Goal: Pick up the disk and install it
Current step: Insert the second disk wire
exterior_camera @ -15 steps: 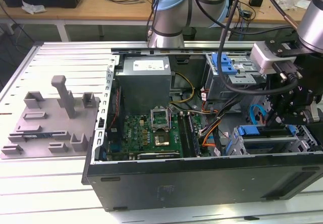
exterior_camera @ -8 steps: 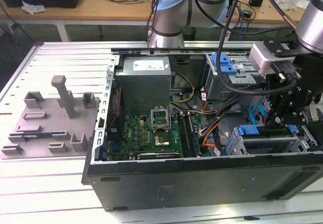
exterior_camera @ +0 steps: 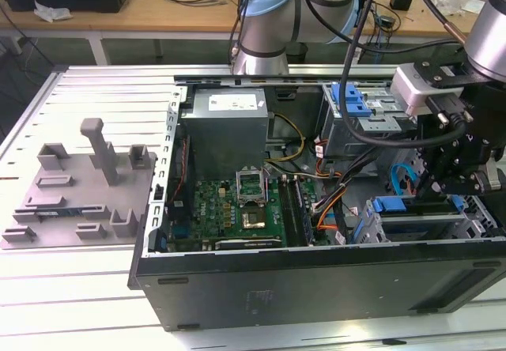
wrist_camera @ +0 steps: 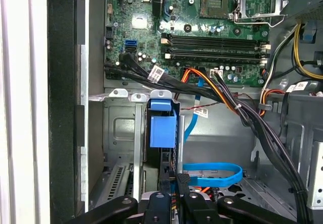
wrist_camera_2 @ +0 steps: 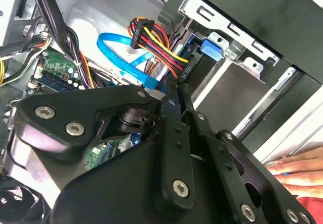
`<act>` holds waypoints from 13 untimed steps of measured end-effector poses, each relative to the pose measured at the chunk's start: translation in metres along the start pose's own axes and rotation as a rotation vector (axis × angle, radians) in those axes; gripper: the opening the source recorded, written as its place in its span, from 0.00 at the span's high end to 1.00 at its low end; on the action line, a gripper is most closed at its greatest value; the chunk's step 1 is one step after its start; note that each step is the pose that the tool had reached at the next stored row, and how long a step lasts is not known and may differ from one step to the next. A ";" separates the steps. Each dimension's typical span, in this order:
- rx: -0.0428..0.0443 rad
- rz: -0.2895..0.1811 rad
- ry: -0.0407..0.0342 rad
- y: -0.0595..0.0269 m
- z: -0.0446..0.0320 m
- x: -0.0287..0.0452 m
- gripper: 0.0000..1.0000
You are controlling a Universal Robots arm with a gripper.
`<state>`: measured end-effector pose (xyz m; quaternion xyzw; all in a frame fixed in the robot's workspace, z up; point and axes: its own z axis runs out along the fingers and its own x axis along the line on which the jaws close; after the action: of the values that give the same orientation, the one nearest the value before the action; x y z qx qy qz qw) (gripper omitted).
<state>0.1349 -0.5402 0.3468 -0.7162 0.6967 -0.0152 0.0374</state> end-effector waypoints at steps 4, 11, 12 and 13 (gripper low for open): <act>0.0000 0.000 -0.0002 0.0001 0.0001 0.0010 0.84; 0.0000 0.000 0.0000 0.0001 0.0008 0.0020 0.84; 0.0001 0.000 0.0000 0.0001 0.0010 0.0020 0.84; 0.0001 0.000 0.0000 0.0002 0.0013 0.0020 0.84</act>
<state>0.1349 -0.5422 0.3454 -0.7162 0.6967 -0.0153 0.0374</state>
